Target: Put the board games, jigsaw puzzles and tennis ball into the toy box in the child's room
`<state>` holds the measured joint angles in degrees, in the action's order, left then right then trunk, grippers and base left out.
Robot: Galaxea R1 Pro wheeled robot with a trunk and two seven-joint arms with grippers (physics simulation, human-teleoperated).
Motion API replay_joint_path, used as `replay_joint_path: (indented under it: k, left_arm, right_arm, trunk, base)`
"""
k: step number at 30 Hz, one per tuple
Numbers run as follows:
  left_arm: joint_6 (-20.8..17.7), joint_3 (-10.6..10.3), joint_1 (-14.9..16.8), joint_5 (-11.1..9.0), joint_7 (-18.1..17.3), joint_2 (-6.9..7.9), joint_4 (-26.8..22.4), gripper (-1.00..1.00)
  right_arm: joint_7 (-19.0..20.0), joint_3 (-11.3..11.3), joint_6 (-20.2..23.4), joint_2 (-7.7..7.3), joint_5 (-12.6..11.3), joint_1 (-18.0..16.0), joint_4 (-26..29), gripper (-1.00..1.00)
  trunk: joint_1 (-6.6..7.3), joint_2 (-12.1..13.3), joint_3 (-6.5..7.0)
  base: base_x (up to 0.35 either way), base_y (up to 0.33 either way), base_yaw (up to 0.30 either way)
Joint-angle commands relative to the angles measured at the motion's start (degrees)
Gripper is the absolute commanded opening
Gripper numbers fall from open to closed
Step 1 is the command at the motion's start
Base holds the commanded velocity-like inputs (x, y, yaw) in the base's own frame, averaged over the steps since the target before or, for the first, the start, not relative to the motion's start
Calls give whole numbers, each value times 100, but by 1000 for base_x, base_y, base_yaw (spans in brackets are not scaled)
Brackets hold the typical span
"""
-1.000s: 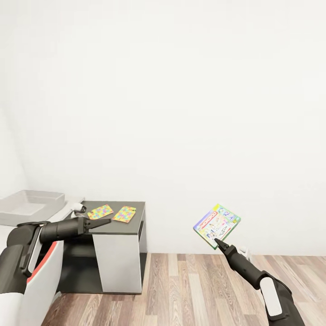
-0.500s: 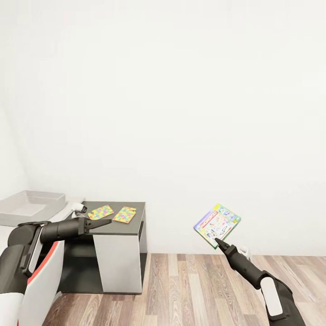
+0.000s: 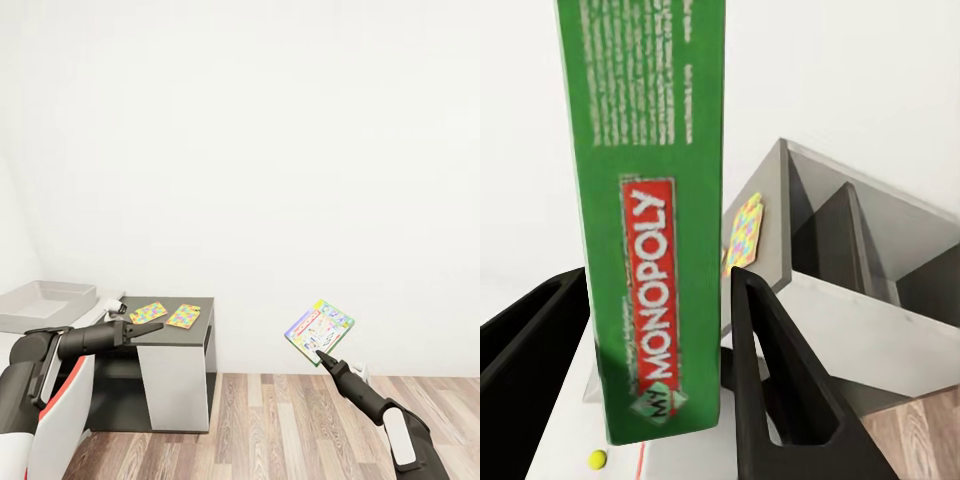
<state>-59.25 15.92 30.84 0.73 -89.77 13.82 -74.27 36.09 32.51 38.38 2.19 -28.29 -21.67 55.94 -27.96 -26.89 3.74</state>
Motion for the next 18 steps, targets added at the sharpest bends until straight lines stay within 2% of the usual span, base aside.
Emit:
replay_joint_path:
  k: [1, 7, 18]
  left_arm:
    - [-60, 1, 1, 10, -23, 2, 0, 100]
    - [-57, -3, 1, 7, -23, -7, -5, 100]
    - [-52, -1, 1, 14, -23, -11, -2, 100]
  right_arm:
    - [16, 20, 38, 8, -15, -4, -2, -100]
    - [21, 19, 38, 9, -15, -4, -4, -100]
    - [13, 19, 38, 10, -10, -4, -4, -100]
  trunk:
    - [-2, -4, -2]
    - [-2, -4, -2]
    - [-2, -4, -2]
  base:
    - [0, 0, 0]
    - [0, 0, 81]
    - [0, 0, 273]
